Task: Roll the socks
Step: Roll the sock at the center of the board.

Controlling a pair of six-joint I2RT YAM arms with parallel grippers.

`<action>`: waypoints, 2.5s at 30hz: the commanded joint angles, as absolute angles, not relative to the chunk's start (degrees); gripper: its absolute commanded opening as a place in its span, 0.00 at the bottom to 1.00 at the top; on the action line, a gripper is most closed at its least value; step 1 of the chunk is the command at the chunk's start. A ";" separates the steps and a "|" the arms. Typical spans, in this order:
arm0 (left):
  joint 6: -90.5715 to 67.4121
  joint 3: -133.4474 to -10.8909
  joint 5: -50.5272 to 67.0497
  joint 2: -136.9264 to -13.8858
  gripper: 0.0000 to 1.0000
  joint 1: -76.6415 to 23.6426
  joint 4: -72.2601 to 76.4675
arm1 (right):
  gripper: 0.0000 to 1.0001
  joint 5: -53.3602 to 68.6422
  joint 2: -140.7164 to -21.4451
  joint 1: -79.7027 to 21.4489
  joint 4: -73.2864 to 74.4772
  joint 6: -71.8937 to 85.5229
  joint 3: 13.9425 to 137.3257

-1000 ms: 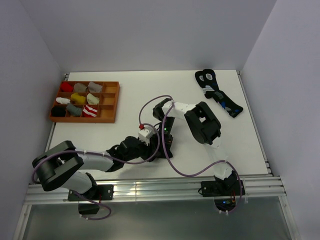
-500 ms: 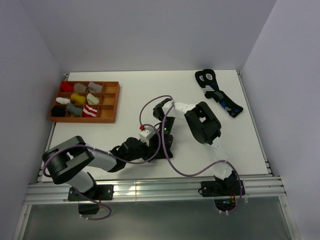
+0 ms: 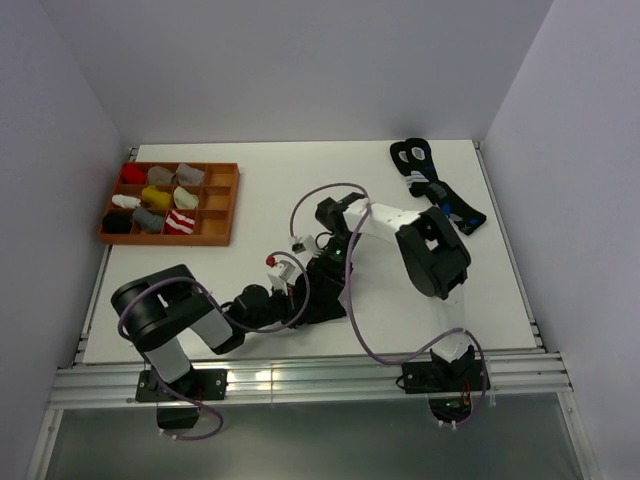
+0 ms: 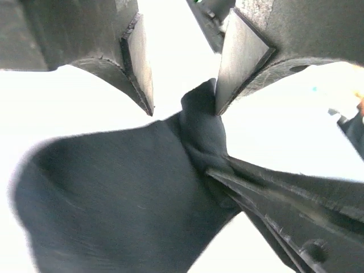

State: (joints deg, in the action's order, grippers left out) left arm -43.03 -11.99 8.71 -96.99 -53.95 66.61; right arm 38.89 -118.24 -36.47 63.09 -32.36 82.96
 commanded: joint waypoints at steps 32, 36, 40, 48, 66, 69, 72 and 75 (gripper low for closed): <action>-67.50 -9.66 32.34 -102.92 0.00 -42.89 49.48 | 0.65 23.48 -63.46 -52.36 20.58 -45.18 35.60; -68.55 -9.58 33.75 -104.15 0.00 -42.10 50.88 | 0.64 20.48 -63.98 -55.97 16.36 -44.65 33.93; -68.73 -8.88 34.63 -104.85 0.00 -41.49 52.90 | 0.64 18.02 -65.65 -58.80 13.89 -44.30 33.22; -68.56 -8.53 34.80 -105.29 0.00 -41.13 54.05 | 0.59 15.82 -71.19 -62.05 12.40 -43.77 33.93; -67.94 -9.14 36.47 -107.14 0.00 -40.96 55.63 | 0.57 12.13 -79.36 -66.36 11.34 -42.80 38.41; -67.94 -9.05 36.91 -107.40 0.00 -41.04 55.99 | 0.57 12.22 -80.50 -66.53 11.34 -42.45 39.81; -67.76 -9.23 37.53 -107.67 0.00 -41.04 56.25 | 0.56 12.57 -81.30 -66.53 11.16 -42.19 40.95; -67.59 -9.31 37.97 -107.67 0.00 -41.04 56.42 | 0.53 13.09 -83.14 -66.53 11.78 -42.10 42.71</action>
State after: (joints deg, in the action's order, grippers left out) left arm -71.37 -10.85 38.83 -104.97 -40.60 65.52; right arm 11.27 -81.52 -65.73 14.26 -42.83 39.05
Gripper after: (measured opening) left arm 0.044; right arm 0.542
